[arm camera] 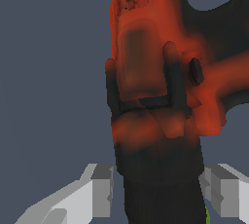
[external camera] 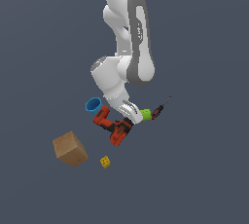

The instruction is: Pick up a designated object from a clutter of objects.

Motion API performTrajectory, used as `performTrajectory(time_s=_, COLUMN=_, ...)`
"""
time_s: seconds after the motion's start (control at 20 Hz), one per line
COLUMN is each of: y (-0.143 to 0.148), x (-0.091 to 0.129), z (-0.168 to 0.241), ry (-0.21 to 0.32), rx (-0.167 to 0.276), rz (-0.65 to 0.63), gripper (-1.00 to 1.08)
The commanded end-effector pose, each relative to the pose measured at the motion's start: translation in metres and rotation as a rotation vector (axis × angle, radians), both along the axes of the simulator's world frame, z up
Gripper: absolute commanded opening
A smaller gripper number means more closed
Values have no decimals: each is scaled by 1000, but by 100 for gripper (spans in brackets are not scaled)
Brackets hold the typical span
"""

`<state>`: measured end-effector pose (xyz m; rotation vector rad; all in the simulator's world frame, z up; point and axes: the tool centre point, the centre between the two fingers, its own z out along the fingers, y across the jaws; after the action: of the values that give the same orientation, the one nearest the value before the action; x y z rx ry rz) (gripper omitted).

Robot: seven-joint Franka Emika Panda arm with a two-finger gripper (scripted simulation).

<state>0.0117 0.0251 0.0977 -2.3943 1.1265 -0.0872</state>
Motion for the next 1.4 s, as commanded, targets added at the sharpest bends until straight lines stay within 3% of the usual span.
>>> performTrajectory(time_s=0.0, y=-8, x=-6, z=20, ry=-2, rx=-2, rz=-6, gripper=-100)
performTrajectory(time_s=1.35, y=-72, x=-89, z=248, ry=8, rx=-8, rz=-7, gripper=-100)
